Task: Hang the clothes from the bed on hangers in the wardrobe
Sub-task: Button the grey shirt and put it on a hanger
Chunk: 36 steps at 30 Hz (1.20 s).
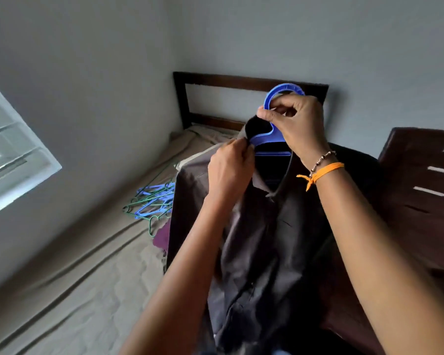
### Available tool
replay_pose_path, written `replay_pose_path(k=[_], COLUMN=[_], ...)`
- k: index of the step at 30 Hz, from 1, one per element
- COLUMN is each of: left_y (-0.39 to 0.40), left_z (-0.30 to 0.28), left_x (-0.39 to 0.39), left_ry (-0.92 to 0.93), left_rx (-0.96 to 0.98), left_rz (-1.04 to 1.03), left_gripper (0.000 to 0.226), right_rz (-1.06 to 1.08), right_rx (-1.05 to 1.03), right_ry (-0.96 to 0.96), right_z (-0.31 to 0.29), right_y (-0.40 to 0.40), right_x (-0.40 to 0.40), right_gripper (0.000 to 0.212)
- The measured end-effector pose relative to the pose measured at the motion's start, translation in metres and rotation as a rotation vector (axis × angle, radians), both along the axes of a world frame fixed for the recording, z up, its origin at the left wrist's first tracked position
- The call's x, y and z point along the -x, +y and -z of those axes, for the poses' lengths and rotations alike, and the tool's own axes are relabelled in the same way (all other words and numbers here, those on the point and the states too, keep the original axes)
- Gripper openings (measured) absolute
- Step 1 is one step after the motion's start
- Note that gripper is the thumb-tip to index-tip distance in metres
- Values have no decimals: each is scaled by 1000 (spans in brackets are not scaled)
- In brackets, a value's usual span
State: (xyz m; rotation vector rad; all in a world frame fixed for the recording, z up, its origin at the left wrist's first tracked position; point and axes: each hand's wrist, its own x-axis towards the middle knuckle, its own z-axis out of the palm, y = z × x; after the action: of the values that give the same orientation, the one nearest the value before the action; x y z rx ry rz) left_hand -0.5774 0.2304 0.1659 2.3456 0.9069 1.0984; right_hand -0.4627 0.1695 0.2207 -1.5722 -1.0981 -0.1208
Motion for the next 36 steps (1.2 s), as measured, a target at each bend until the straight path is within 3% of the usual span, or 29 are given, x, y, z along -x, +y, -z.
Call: replay_pose_path(k=[11, 14, 16, 18, 22, 27, 31, 34, 36], left_y=[-115, -155, -186, -223, -319, -461, -575, -653, -707], left_z=[-62, -72, -73, -72, -74, -60, -46, -40, -38], left_x=[-51, -66, -77, -85, -77, -45, -23, -8, 4], left_ry=[-83, -123, -72, -5, -68, -124, -44, -16, -9], left_rx=[-162, -132, -177, -252, -296, -448, -419, -402, -391], left_rz=[655, 764, 791, 780, 996, 1201, 1267, 1351, 1421], left_gripper=[29, 30, 23, 33, 26, 30, 22, 19, 19], right_rz=[501, 625, 676, 685, 670, 879, 1049, 1102, 1223], right_rx=[-20, -41, -32, -47, -71, -148, -204, -93, 48], right_ry=[-135, -158, -141, -80, 94, 139, 123, 163, 150], right_z=[-70, -84, -91, -97, -98, -77, -56, -44, -33], right_y=[-186, -249, -295, -346, -461, -592, -675, -746, -800], right_x=[-16, -16, -13, -4, 39, 103, 164, 217, 256], right_gripper=[19, 20, 18, 14, 20, 38, 26, 12, 28])
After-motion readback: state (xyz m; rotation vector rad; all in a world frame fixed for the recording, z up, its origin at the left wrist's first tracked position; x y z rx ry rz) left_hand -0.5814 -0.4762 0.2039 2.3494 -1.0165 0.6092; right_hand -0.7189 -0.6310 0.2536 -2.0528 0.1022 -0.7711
